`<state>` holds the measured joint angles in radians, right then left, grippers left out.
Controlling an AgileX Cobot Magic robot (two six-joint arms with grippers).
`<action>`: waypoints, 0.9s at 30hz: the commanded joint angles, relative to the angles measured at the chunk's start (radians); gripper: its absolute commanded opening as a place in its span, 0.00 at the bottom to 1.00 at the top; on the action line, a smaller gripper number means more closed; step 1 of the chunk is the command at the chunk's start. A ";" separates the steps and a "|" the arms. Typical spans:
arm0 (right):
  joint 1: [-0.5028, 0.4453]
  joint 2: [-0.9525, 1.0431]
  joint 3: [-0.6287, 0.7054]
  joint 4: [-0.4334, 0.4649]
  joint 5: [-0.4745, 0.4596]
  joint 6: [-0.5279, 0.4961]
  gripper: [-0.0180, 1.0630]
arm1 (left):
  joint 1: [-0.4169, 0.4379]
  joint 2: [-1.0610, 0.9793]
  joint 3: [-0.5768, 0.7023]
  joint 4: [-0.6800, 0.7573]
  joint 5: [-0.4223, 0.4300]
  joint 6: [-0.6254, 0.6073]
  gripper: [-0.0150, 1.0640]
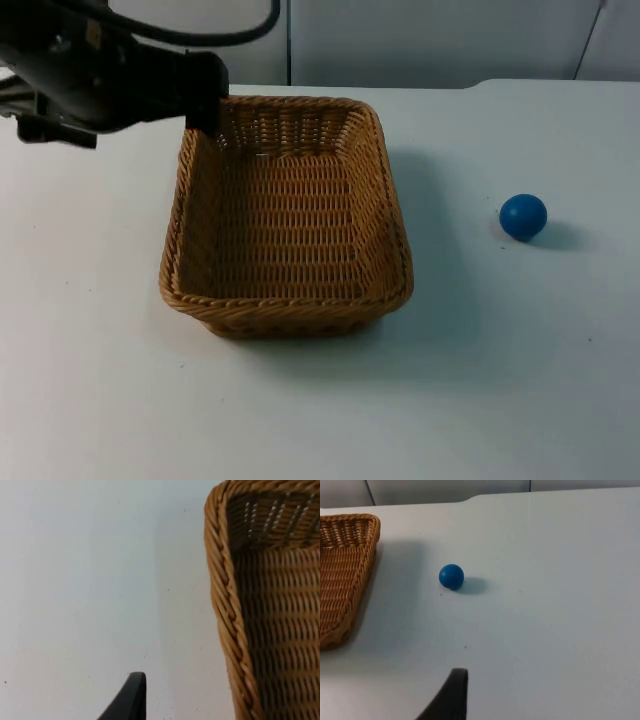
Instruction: Pick up the basket with the left hand and place the ball into the basket with the right hand.
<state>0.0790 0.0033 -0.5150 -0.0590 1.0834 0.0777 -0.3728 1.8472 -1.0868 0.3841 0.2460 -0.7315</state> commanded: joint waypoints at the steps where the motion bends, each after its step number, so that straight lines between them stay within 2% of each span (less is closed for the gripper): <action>1: 0.002 -0.003 0.006 -0.010 -0.005 0.002 0.98 | -0.008 0.039 -0.027 -0.012 -0.005 -0.012 0.99; 12: 0.002 -0.003 0.006 -0.010 -0.005 0.002 0.98 | -0.061 0.253 -0.267 -0.035 0.219 0.026 0.99; 18: 0.002 -0.003 0.006 -0.010 -0.005 0.002 0.98 | -0.063 0.308 -0.314 -0.074 0.245 0.052 0.97; 23: 0.002 -0.003 0.006 -0.010 -0.005 0.002 0.98 | -0.063 0.341 -0.325 -0.082 0.292 0.052 0.90; 25: 0.002 -0.003 0.006 -0.010 -0.005 0.002 0.98 | -0.063 0.347 -0.325 -0.070 0.320 0.056 0.71; 27: 0.002 -0.003 0.006 -0.010 -0.005 0.002 0.98 | -0.063 0.347 -0.325 -0.068 0.334 0.056 0.41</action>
<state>0.0790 0.0033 -0.5150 -0.0590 1.0834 0.0777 -0.4300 2.1950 -1.4067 0.3117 0.5635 -0.6798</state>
